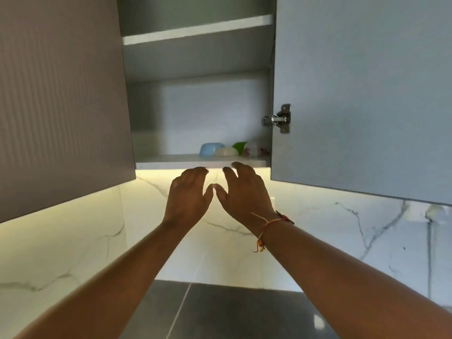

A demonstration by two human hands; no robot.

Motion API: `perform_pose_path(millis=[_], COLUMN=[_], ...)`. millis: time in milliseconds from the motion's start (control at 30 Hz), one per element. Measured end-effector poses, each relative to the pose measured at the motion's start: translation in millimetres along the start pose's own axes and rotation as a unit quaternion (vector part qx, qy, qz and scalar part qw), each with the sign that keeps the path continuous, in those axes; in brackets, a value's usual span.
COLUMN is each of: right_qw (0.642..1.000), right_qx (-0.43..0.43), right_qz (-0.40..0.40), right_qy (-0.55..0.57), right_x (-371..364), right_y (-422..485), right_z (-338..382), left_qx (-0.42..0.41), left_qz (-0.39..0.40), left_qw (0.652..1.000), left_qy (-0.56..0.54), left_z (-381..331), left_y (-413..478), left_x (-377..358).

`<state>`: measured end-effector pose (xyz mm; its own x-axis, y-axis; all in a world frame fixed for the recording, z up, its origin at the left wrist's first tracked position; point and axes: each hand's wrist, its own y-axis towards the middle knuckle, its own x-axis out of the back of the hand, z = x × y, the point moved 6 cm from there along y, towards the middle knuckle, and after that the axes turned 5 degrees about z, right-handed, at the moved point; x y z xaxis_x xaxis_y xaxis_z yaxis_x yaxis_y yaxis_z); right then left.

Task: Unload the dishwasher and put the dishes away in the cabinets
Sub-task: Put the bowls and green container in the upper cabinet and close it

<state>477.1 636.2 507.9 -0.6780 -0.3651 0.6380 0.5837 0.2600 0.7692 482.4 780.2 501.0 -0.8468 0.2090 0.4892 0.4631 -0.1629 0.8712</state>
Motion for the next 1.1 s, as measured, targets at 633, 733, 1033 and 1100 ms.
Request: perform_pose_path(millis=[633, 733, 1033, 1100], right_qw=[0.902, 0.857, 0.706, 0.681], right_qx=[-0.310, -0.394, -0.625, -0.655], right_qz=[0.281, 0.314, 0.319, 0.313], right_qy=[-0.103, -0.111, -0.098, -0.093], right_x=[190.8, 235.9, 328.1, 336.7], right_y=[-532.5, -634.4, -852.6, -883.5], right_z=[-213.4, -234.6, -262.7, -271.4], left_qx=[-0.121, -0.147, -0.331, -0.340], left_qz=[0.370, 0.434, 0.556, 0.580], left_qw=[0.884, 0.828, 0.681, 0.654], left_qy=[-0.261, -0.323, -0.345, -0.346], left_z=[-462.5, -556.2, -745.4, -775.8], left_y=[-320.1, -385.0, -507.0, -520.4], left_x=[-4.0, 8.3, 43.6, 35.2])
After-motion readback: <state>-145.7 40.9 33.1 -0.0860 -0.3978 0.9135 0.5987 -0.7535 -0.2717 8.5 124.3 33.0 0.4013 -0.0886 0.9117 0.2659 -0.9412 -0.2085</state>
